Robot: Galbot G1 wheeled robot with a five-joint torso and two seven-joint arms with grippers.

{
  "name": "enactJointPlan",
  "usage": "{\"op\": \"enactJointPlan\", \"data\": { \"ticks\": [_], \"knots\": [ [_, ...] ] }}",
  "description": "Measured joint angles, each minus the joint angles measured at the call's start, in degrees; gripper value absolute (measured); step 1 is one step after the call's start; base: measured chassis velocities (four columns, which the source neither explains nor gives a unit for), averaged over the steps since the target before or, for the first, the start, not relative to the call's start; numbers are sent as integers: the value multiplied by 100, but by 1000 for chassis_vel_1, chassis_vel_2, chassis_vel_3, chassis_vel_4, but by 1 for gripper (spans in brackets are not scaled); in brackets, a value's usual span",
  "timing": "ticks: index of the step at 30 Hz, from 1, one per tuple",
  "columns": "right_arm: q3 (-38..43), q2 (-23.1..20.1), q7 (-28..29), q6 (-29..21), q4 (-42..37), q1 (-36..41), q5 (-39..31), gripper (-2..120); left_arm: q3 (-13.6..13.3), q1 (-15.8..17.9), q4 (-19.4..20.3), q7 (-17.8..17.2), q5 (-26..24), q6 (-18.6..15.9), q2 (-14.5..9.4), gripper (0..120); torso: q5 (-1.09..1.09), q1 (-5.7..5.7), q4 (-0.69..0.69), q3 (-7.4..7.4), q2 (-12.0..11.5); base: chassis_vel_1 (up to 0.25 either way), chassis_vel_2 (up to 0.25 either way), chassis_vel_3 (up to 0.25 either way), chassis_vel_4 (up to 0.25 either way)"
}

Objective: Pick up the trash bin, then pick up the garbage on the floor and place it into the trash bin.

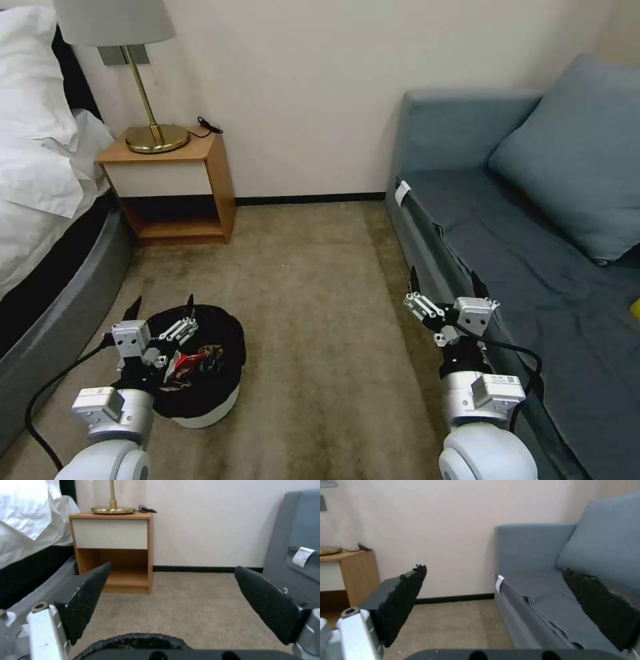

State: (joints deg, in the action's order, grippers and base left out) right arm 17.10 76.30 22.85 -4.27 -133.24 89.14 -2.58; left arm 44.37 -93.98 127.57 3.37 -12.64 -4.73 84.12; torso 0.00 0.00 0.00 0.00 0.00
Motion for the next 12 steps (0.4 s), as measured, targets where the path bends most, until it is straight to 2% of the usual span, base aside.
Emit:
{"op": "enactJointPlan", "data": {
  "ticks": [12],
  "knots": [
    [0,-4,2,0,1,-6,-7,100,5,3,5,1,-6,-8,-2,100,0,0,0,0,0,0,0,0,0]
  ]
}}
